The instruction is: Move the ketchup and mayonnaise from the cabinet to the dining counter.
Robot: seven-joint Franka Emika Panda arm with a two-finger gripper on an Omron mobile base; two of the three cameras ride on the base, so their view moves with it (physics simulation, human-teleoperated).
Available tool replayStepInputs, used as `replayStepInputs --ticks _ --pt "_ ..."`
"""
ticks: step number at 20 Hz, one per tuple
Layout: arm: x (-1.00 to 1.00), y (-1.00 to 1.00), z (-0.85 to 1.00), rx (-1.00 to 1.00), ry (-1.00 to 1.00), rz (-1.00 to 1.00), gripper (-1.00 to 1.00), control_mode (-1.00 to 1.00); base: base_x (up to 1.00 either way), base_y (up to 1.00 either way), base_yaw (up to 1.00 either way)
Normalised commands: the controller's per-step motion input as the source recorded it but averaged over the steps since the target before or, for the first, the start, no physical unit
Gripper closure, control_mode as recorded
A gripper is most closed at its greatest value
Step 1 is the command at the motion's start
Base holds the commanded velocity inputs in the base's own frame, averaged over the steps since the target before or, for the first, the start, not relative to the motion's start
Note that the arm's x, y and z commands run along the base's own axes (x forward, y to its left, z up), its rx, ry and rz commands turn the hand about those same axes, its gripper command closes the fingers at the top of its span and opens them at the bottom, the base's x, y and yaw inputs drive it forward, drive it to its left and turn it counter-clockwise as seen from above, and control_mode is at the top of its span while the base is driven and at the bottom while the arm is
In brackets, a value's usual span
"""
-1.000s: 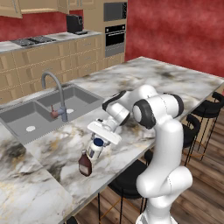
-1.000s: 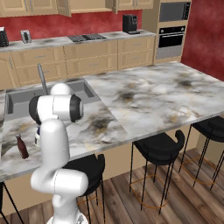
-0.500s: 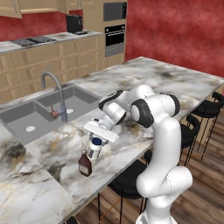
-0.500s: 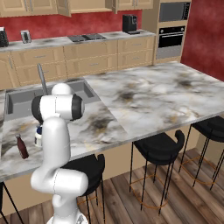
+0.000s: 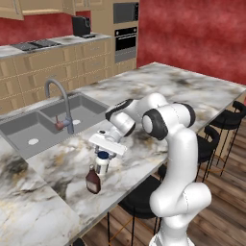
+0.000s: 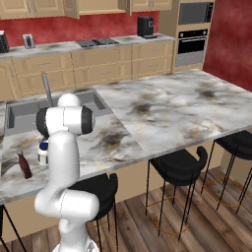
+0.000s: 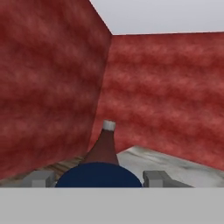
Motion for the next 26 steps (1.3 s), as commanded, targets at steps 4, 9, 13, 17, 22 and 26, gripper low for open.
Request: replayStepInputs --ticks 4,9,13,17,22,26 --pt "0.08 0.14 -0.45 0.0 0.02 0.0 1.0 -1.0 0.0 0.0 0.0" --pt "0.04 0.18 -0.54 0.0 0.05 0.0 1.0 -1.0 0.0 0.0 0.0" --pt "0.01 0.09 -0.51 0.0 0.06 0.0 1.0 -1.0 0.0 0.0 0.0" --pt "0.0 0.13 -0.53 -0.01 0.05 0.0 1.0 -1.0 0.0 0.0 0.0" --pt "-0.02 0.03 -0.48 -0.03 0.0 0.0 1.0 -1.0 0.0 0.0 0.0" --pt "-0.14 0.04 -0.46 -0.06 0.0 0.0 1.0 -1.0 0.0 0.0 0.0"
